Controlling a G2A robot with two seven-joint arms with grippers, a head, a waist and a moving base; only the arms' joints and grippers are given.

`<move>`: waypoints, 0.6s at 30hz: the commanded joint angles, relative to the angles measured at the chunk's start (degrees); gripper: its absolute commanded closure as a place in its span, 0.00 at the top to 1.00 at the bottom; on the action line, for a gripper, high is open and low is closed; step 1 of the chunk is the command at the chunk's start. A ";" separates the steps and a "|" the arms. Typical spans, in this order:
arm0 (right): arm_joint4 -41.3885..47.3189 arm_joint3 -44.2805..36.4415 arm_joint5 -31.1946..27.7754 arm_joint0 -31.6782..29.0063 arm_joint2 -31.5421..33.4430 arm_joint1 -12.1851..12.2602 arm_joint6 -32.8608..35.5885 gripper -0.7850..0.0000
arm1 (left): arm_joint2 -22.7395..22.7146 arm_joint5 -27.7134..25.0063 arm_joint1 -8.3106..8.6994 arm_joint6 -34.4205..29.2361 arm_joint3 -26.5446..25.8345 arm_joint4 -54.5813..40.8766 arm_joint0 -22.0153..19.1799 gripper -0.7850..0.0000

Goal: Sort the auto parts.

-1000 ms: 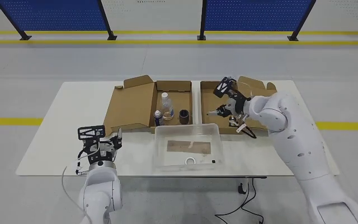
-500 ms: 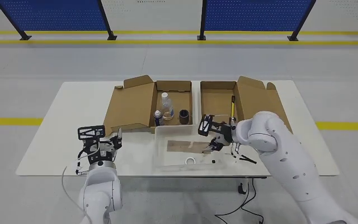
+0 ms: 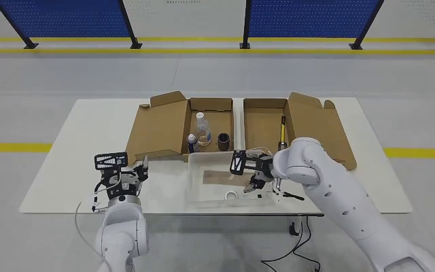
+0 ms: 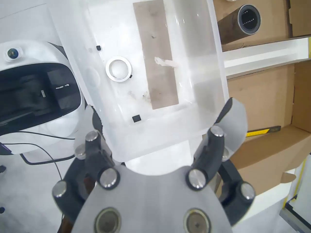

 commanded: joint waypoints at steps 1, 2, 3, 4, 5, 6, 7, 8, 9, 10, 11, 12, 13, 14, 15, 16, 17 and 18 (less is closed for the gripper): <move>0.00 0.00 0.00 0.00 0.00 0.00 0.00 1.00 | 0.00 0.00 0.00 0.00 0.00 0.00 0.00 1.00; 0.00 0.00 0.00 0.00 0.00 0.00 0.00 1.00 | 0.00 0.00 0.00 0.00 0.00 0.00 0.00 1.00; 0.00 0.00 0.00 0.00 0.00 0.00 0.00 1.00 | 0.00 0.00 0.00 0.00 0.00 0.00 0.00 1.00; 0.00 0.00 0.00 0.00 0.00 0.00 0.00 1.00 | 0.00 0.00 0.00 0.00 0.00 0.00 0.00 1.00; 0.00 0.00 0.00 0.00 0.00 0.00 0.00 1.00 | 0.00 0.00 0.00 0.00 0.00 0.00 0.00 1.00; 0.00 0.00 0.00 0.00 0.00 0.00 0.00 1.00 | 0.00 0.00 0.00 0.00 0.00 0.00 0.00 1.00; -0.10 -0.19 0.06 -0.09 0.01 -0.01 -0.44 1.00 | 0.00 0.00 0.00 0.00 0.00 0.00 0.00 1.00; -1.15 -0.49 0.31 -0.55 -0.04 0.04 -1.79 1.00 | 0.00 0.00 0.00 0.00 0.00 0.00 0.00 1.00; -1.77 -0.65 0.46 -0.64 -0.12 0.05 -2.09 1.00 | 0.00 0.00 0.00 0.00 0.00 0.00 0.00 1.00; -2.46 -0.96 1.08 -0.68 -0.29 0.01 -2.44 1.00 | 0.00 0.00 0.00 0.00 0.00 0.00 0.00 1.00; -2.98 -1.28 1.82 -0.61 -0.67 -0.09 -2.47 1.00 | 0.00 0.00 0.00 0.00 0.00 0.00 0.00 1.00; -3.51 -1.41 2.80 -0.44 -1.14 -0.23 -2.06 1.00 | 0.00 0.00 0.00 0.00 0.00 0.00 0.00 1.00; -3.80 -1.38 4.52 -0.10 -1.98 -0.51 -0.95 1.00 | 0.00 0.00 0.00 0.00 0.00 0.00 0.00 1.00; -3.60 -1.39 5.22 0.15 -2.41 -0.69 -0.62 1.00 | 0.00 0.00 0.00 0.00 0.00 0.00 0.00 1.00; -3.23 -1.12 6.22 0.57 -3.10 -0.99 -0.09 1.00 | 0.00 0.00 0.00 0.00 0.00 0.00 0.00 1.00; -2.86 -0.49 7.41 1.11 -3.94 -1.33 1.05 1.00 | 0.00 0.00 0.00 0.00 0.00 0.00 0.00 1.00; -2.17 0.04 8.64 1.76 -4.76 -1.75 1.68 1.00 | 0.00 0.00 0.00 0.00 0.00 0.00 0.00 1.00; -1.44 0.71 9.32 2.44 -5.68 -2.20 2.16 1.00 | 0.00 0.00 0.00 0.00 0.00 0.00 0.00 1.00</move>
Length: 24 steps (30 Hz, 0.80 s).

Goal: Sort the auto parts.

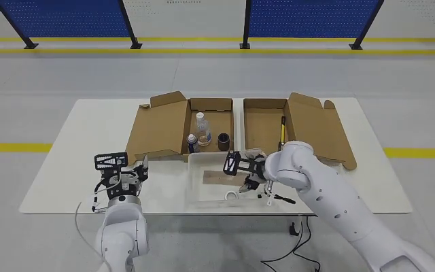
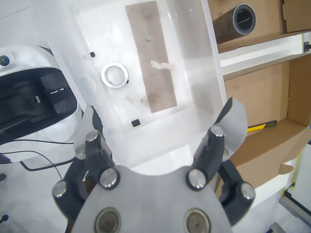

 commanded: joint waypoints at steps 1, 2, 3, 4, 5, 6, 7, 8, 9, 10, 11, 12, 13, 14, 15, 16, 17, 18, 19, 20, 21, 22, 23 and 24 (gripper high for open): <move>1.21 1.44 1.07 1.30 -1.80 -0.79 1.13 1.00 | 0.00 0.00 0.00 0.00 0.00 0.00 0.00 1.00; 1.76 2.43 1.47 2.26 -2.86 -1.32 1.70 1.00 | 0.00 0.00 0.00 0.00 0.00 0.00 0.00 1.00; 2.02 3.51 1.64 3.26 -3.99 -1.87 2.19 1.00 | 0.00 0.00 0.00 0.00 0.00 0.00 0.00 1.00; 2.42 4.76 1.64 4.20 -5.15 -2.44 2.62 0.82 | 0.00 0.00 0.00 0.00 0.00 0.00 0.00 1.00; 2.87 6.08 1.62 5.14 -6.18 -3.02 2.79 0.50 | 0.00 0.00 0.00 0.00 0.00 0.00 0.00 1.00; 3.39 7.54 1.46 6.03 -7.26 -3.61 3.15 0.48 | 0.00 0.00 0.00 0.00 0.00 0.00 0.00 1.00; 3.94 8.95 1.47 6.87 -8.22 -4.20 3.27 0.45 | 0.00 0.00 0.00 0.00 0.00 0.00 0.00 1.00; 4.42 10.32 1.36 7.65 -9.23 -4.80 3.51 0.45 | 0.00 0.00 0.00 0.00 0.00 0.00 0.00 1.00; 4.95 11.65 1.18 8.34 -10.17 -5.40 3.63 0.45 | 0.00 0.00 0.00 0.00 0.00 0.00 0.00 1.00; 5.52 12.98 1.10 9.00 -10.98 -5.97 3.62 0.46 | 0.00 0.00 0.00 0.00 0.00 0.00 0.00 1.00; 6.21 14.28 0.69 9.49 -11.88 -6.55 3.61 0.47 | 0.00 0.00 0.00 0.00 0.00 0.00 0.00 1.00; 6.64 15.56 0.43 10.08 -12.64 -7.11 3.56 0.49 | 0.00 0.00 0.00 0.00 0.00 0.00 0.00 1.00; 6.91 16.82 0.01 10.56 -13.52 -7.67 3.68 0.49 | 0.00 0.00 0.00 0.00 0.00 0.00 0.00 1.00; 7.15 17.92 -0.31 11.00 -14.32 -8.22 3.57 0.49 | 0.00 0.00 0.00 0.00 0.00 0.00 0.00 1.00; 7.32 19.10 -0.51 11.37 -15.08 -8.75 3.57 0.49 | 0.00 0.00 0.00 0.00 0.00 0.00 0.00 1.00; 7.46 20.23 -0.69 11.66 -15.88 -9.29 3.68 0.49 | 0.00 0.00 0.00 0.00 0.00 0.00 0.00 1.00; 7.69 21.18 -0.81 11.94 -16.54 -9.81 3.63 0.48 | 0.00 0.00 0.00 0.00 0.00 0.00 0.00 1.00; 7.96 22.07 -0.76 12.12 -17.07 -10.29 3.34 0.46 | 0.00 0.00 0.00 0.00 0.00 0.00 0.00 1.00; 8.19 22.91 -0.84 12.20 -17.58 -10.73 3.03 0.45 | 0.00 0.00 0.00 0.00 0.00 0.00 0.00 1.00; 8.33 23.73 -1.00 12.30 -18.07 -11.16 2.73 0.45 | 0.00 0.00 0.00 0.00 0.00 0.00 0.00 1.00; 8.38 24.50 -1.24 12.36 -18.60 -11.56 2.62 0.45 | 0.00 0.00 0.00 0.00 0.00 0.00 0.00 1.00; 8.53 25.19 -1.40 12.46 -18.99 -11.95 2.32 0.44 | 0.00 0.00 0.00 0.00 0.00 0.00 0.00 1.00; 8.62 25.89 -1.53 12.55 -19.34 -12.32 2.01 0.43 | 0.00 0.00 0.00 0.00 0.00 0.00 0.00 1.00; 8.66 26.50 -1.70 12.61 -19.70 -12.67 1.75 0.43 | 0.00 0.00 0.00 0.00 0.00 0.00 0.00 1.00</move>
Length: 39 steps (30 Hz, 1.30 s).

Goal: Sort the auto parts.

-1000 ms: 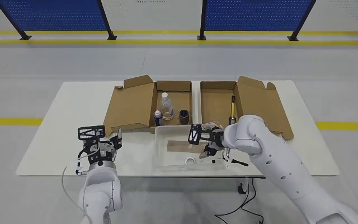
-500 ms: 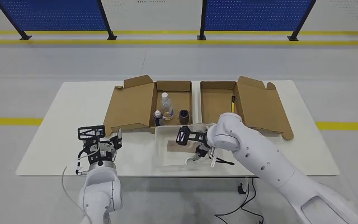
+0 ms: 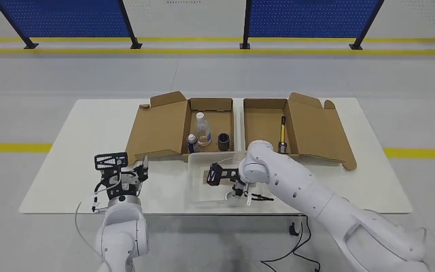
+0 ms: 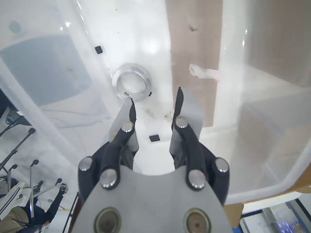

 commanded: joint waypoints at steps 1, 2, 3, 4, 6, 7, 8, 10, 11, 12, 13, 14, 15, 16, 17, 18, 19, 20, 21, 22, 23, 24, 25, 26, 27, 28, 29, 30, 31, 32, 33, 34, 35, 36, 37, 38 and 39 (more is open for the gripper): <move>0.10 1.00 -0.23 0.14 -0.51 -0.57 -0.43 0.43 | 0.00 0.00 0.00 0.00 0.00 0.00 0.00 1.00; 0.08 1.60 -0.34 0.19 -0.81 -0.89 -0.66 0.42 | 0.00 0.00 0.00 0.00 0.00 0.00 0.00 1.00; 0.05 2.23 -0.49 0.26 -1.10 -1.19 -0.84 0.41 | 0.00 0.00 0.00 0.00 0.00 0.00 0.00 1.00; 0.08 2.88 -0.61 0.31 -1.31 -1.48 -1.19 0.40 | 0.00 0.00 0.00 0.00 0.00 0.00 0.00 1.00; -0.05 4.06 -0.83 0.48 -1.71 -2.03 -1.71 0.38 | 0.00 0.00 0.00 0.00 0.00 0.00 0.00 1.00; 0.07 4.65 -1.04 0.49 -1.87 -2.29 -1.95 0.36 | 0.00 0.00 0.00 0.00 0.00 0.00 0.00 1.00; 0.14 5.22 -1.19 0.58 -1.97 -2.53 -2.24 0.35 | 0.00 0.00 0.00 0.00 0.00 0.00 0.00 1.00; 0.12 6.35 -1.51 0.73 -2.25 -2.99 -2.51 0.32 | 0.00 0.00 0.00 0.00 0.00 0.00 0.00 1.00; 0.10 6.86 -1.63 0.79 -2.37 -3.22 -2.74 0.31 | 0.00 0.00 0.00 0.00 0.00 0.00 0.00 1.00; 0.08 7.37 -1.77 0.85 -2.51 -3.44 -2.78 0.29 | 0.00 0.00 0.00 0.00 0.00 0.00 0.00 1.00; 0.05 7.80 -1.86 0.90 -2.65 -3.67 -2.86 0.29 | 0.00 0.00 0.00 0.00 0.00 0.00 0.00 1.00; 0.03 8.20 -1.92 0.96 -2.76 -3.89 -3.00 0.28 | 0.00 0.00 0.00 0.00 0.00 0.00 0.00 1.00; 0.02 8.60 -1.99 1.02 -2.87 -4.10 -3.05 0.26 | 0.00 0.00 0.00 0.00 0.00 0.00 0.00 1.00; 0.09 8.99 -2.06 1.07 -2.95 -4.31 -3.08 0.24 | 0.00 0.00 0.00 0.00 0.00 0.00 0.00 1.00; 0.18 9.41 -2.13 1.11 -3.04 -4.52 -3.10 0.20 | 0.00 0.00 0.00 0.00 0.00 0.00 0.00 1.00; 0.18 9.81 -2.30 1.15 -3.16 -4.72 -3.11 0.17 | 0.00 0.00 0.00 0.00 0.00 0.00 0.00 1.00; 0.23 10.22 -2.44 1.21 -3.26 -4.93 -3.10 0.16 | 0.00 0.00 0.00 0.00 0.00 0.00 0.00 1.00; 0.30 10.64 -2.66 1.24 -3.39 -5.14 -3.01 0.15 | 0.00 0.00 0.00 0.00 0.00 0.00 0.00 1.00; 0.34 11.02 -2.76 1.30 -3.47 -5.35 -3.07 0.13 | 0.00 0.00 0.00 0.00 0.00 0.00 0.00 1.00; 0.31 11.50 -2.85 1.31 -3.60 -5.56 -3.11 0.10 | 0.00 0.00 0.00 0.00 0.00 0.00 0.00 1.00; 0.31 11.92 -2.96 1.37 -3.68 -5.76 -3.19 0.02 | 0.00 0.00 0.00 0.00 0.00 0.00 0.00 1.00; 0.27 12.32 -3.07 1.45 -3.75 -5.96 -3.34 0.00 | 0.00 0.00 0.00 0.00 0.00 0.00 0.00 1.00; 0.23 12.69 -3.18 1.52 -3.81 -6.15 -3.48 0.00 | 0.00 0.00 0.00 0.00 0.00 0.00 0.00 1.00; 0.32 13.04 -3.22 1.58 -3.79 -6.33 -3.71 0.00 | 0.00 0.00 0.00 0.00 0.00 0.00 0.00 1.00; 0.41 13.39 -3.20 1.69 -3.72 -6.48 -3.94 0.00 | 0.00 0.00 0.00 0.00 0.00 0.00 0.00 1.00; 0.49 13.60 -3.13 1.83 -3.59 -6.61 -4.23 0.00 | 0.00 0.00 0.00 0.00 0.00 0.00 0.00 1.00; 0.67 13.76 -3.06 1.98 -3.33 -6.68 -4.73 0.00 | 0.00 0.00 0.00 0.00 0.00 0.00 0.00 1.00; 0.98 13.89 -2.93 2.13 -2.95 -6.70 -5.33 0.00 | 0.00 0.00 0.00 0.00 0.00 0.00 0.00 1.00; 1.18 13.90 -2.79 2.28 -2.56 -6.67 -5.84 0.00 | 0.00 0.00 0.00 0.00 0.00 0.00 0.00 1.00; 1.46 13.71 -2.56 2.51 -2.04 -6.59 -6.31 0.00 | 0.00 0.00 0.00 0.00 0.00 0.00 0.00 1.00; 1.72 13.53 -2.31 2.61 -1.53 -6.45 -6.69 0.00 | 0.00 0.00 0.00 0.00 0.00 0.00 0.00 1.00; 2.03 13.37 -2.02 2.71 -0.87 -6.24 -7.27 0.00 | 0.00 0.00 0.00 0.00 0.00 0.00 0.00 1.00; 2.12 13.03 -1.77 2.84 -0.20 -5.97 -7.82 0.00 | 0.00 0.00 0.00 0.00 0.00 0.00 0.00 1.00; 2.15 12.65 -1.51 2.85 0.49 -5.65 -8.33 0.00 | 0.00 0.00 0.00 0.00 0.00 0.00 0.00 1.00; 2.33 12.15 -1.24 2.90 1.36 -5.26 -9.00 0.00 | 0.00 0.00 0.00 0.00 0.00 0.00 0.00 1.00; 2.36 11.54 -1.03 2.78 2.16 -4.82 -9.48 0.00 | 0.00 0.00 0.00 0.00 0.00 0.00 0.00 1.00; 2.50 10.74 -0.76 2.63 3.13 -4.33 -10.12 0.00 | 0.00 0.00 0.00 0.00 0.00 0.00 0.00 1.00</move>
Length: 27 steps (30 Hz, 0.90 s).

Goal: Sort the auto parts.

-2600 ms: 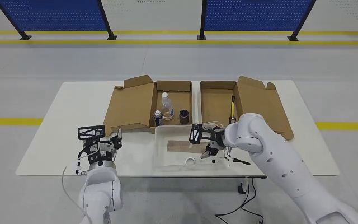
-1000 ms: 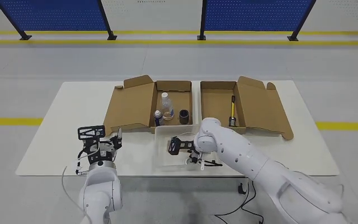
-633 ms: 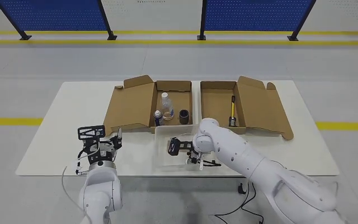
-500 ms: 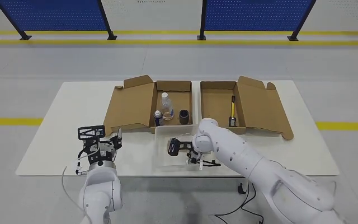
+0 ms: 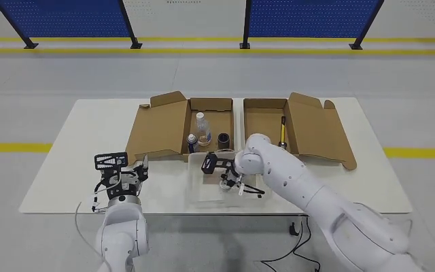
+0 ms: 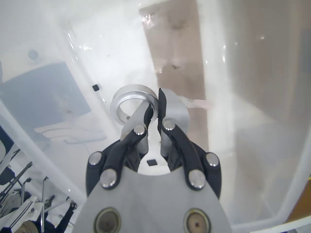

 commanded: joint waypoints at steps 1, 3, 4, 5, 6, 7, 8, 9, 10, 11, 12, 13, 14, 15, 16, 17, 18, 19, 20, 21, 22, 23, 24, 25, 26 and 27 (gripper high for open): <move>0.23 -1.53 0.44 -0.37 1.80 0.91 -1.08 0.00 | 0.00 0.00 0.00 0.00 0.00 0.00 0.00 1.00; 0.88 -3.97 1.07 -1.26 4.37 2.18 -2.76 0.00 | 0.00 0.00 0.00 0.00 0.00 0.00 0.00 1.00; 1.00 -5.38 1.23 -1.94 5.73 2.91 -3.54 0.00 | 0.00 0.00 0.00 0.00 0.00 0.00 0.00 1.00; 1.18 -6.84 1.51 -2.74 7.33 3.71 -4.52 0.00 | 0.00 0.00 0.00 0.00 0.00 0.00 0.00 1.00; 1.29 -8.53 1.86 -3.63 9.09 4.54 -5.72 0.00 | 0.00 0.00 0.00 0.00 0.00 0.00 0.00 1.00; 1.35 -10.21 1.99 -4.84 10.83 5.39 -6.81 0.00 | 0.00 0.00 0.00 0.00 0.00 0.00 0.00 1.00; 2.13 -11.94 2.35 -6.22 12.99 6.25 -8.50 0.00 | 0.00 0.00 0.00 0.00 0.00 0.00 0.00 1.00; 2.47 -13.79 2.33 -7.73 14.97 7.09 -9.94 0.00 | 0.00 0.00 0.00 0.00 0.00 0.00 0.00 1.00; 2.79 -15.57 2.13 -9.41 17.02 7.92 -11.62 0.00 | 0.00 0.00 0.00 0.00 0.00 0.00 0.00 1.00; 2.88 -17.17 2.20 -11.00 18.88 8.70 -12.43 0.00 | 0.00 0.00 0.00 0.00 0.00 0.00 0.00 1.00; 3.25 -18.92 2.10 -12.60 20.71 9.40 -13.45 0.00 | 0.00 0.00 0.00 0.00 0.00 0.00 0.00 1.00; 4.25 -20.65 1.82 -14.28 22.68 10.02 -15.07 0.00 | 0.00 0.00 0.00 0.00 0.00 0.00 0.00 1.00; 4.79 -22.12 1.57 -15.89 24.30 10.59 -15.93 0.00 | 0.00 0.00 0.00 0.00 0.00 0.00 0.00 1.00; 5.75 -23.62 1.30 -17.45 25.94 11.09 -17.05 0.00 | 0.00 0.00 0.00 0.00 0.00 0.00 0.00 1.00; 6.54 -25.09 0.64 -18.86 27.40 11.53 -18.22 0.00 | 0.00 0.00 0.00 0.00 0.00 0.00 0.00 1.00; 7.10 -26.15 -0.16 -20.18 28.52 11.91 -18.93 0.00 | 0.00 0.00 0.00 0.00 0.00 0.00 0.00 1.00; 8.67 -26.79 -0.61 -21.52 29.59 12.18 -20.04 0.00 | 0.00 0.00 0.00 0.00 0.00 0.00 0.00 1.00; 10.08 -27.27 -1.09 -22.64 30.41 12.38 -20.97 0.00 | 0.00 0.00 0.00 0.00 0.00 0.00 0.00 1.00; 11.57 -27.53 -1.70 -23.62 31.09 12.51 -22.10 0.00 | 0.00 0.00 0.00 0.00 0.00 0.00 0.00 1.00; 12.76 -27.57 -2.38 -24.38 31.60 12.60 -23.20 0.00 | 0.00 0.00 0.00 0.00 0.00 0.00 0.00 1.00; 13.65 -27.36 -3.00 -24.97 31.94 12.66 -24.13 0.00 | 0.00 0.00 0.00 0.00 0.00 0.00 0.00 1.00; 15.08 -27.16 -3.69 -25.54 32.12 12.64 -25.27 0.00 | 0.00 0.00 0.00 0.00 0.00 0.00 0.00 1.00; 16.05 -26.93 -4.40 -25.87 32.18 12.62 -26.01 0.00 | 0.00 0.00 0.00 0.00 0.00 0.00 0.00 1.00; 17.27 -26.55 -5.06 -26.23 32.21 12.56 -26.99 0.00 | 0.00 0.00 0.00 0.00 0.00 0.00 0.00 1.00; 17.73 -26.12 -5.46 -26.35 32.12 12.53 -27.35 0.00 | 0.00 0.00 0.00 0.00 0.00 0.00 0.00 1.00; 17.92 -25.79 -5.63 -26.33 32.04 12.50 -27.55 0.00 | 0.00 0.00 0.00 0.00 0.00 0.00 0.00 1.00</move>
